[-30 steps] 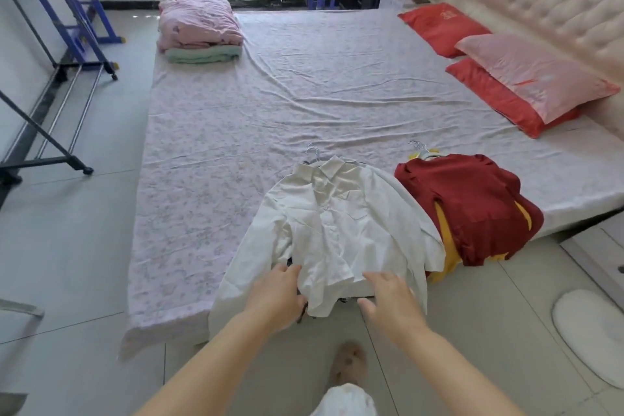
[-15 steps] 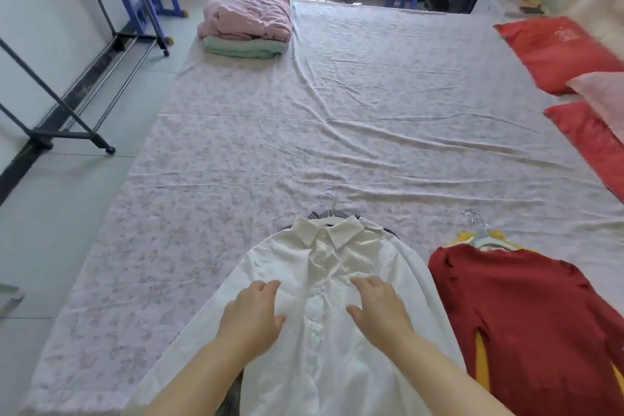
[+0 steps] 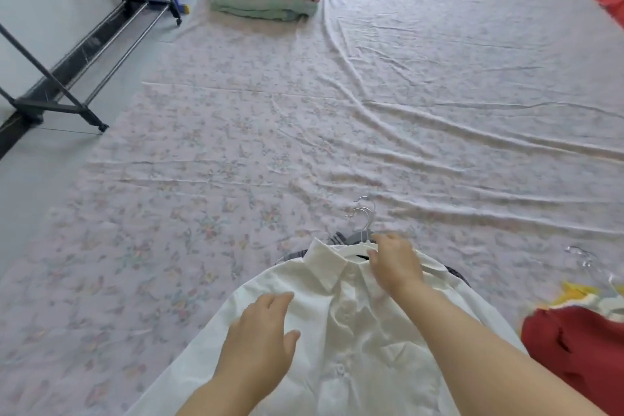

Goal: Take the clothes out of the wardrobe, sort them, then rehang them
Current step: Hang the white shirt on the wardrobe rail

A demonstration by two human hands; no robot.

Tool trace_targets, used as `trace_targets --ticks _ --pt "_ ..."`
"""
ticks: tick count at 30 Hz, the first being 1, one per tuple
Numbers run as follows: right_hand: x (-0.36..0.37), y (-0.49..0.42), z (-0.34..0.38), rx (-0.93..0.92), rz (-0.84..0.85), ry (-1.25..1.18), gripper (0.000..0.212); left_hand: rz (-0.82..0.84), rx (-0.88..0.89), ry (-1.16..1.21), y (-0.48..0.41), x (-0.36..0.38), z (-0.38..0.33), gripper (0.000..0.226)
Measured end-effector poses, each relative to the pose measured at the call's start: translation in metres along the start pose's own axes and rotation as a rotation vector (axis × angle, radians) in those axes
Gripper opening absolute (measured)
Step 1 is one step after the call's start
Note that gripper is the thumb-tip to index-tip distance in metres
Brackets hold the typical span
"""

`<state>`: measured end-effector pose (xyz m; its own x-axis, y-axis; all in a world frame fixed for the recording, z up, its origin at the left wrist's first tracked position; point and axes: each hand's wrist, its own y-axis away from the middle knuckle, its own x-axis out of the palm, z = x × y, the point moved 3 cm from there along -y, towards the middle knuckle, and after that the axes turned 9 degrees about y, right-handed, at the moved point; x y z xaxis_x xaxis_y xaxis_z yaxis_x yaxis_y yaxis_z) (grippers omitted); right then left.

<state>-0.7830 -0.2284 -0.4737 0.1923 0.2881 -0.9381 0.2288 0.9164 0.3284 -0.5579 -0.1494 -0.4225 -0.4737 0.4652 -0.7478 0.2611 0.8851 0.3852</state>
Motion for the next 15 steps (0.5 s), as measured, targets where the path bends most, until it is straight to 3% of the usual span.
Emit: trace_targets --ticks 4,10,15 --pt "0.034 -0.029 0.004 0.075 -0.034 0.167 0.025 -0.078 0.056 0.028 -0.018 0.015 0.025 0.052" --pt "0.048 -0.034 0.000 0.031 -0.065 0.274 0.013 -0.102 0.068 0.067 -0.021 0.018 0.042 0.052" --pt "0.030 -0.018 -0.002 -0.050 -0.021 0.223 0.026 -0.111 0.093 0.070 -0.014 -0.001 0.022 0.051"
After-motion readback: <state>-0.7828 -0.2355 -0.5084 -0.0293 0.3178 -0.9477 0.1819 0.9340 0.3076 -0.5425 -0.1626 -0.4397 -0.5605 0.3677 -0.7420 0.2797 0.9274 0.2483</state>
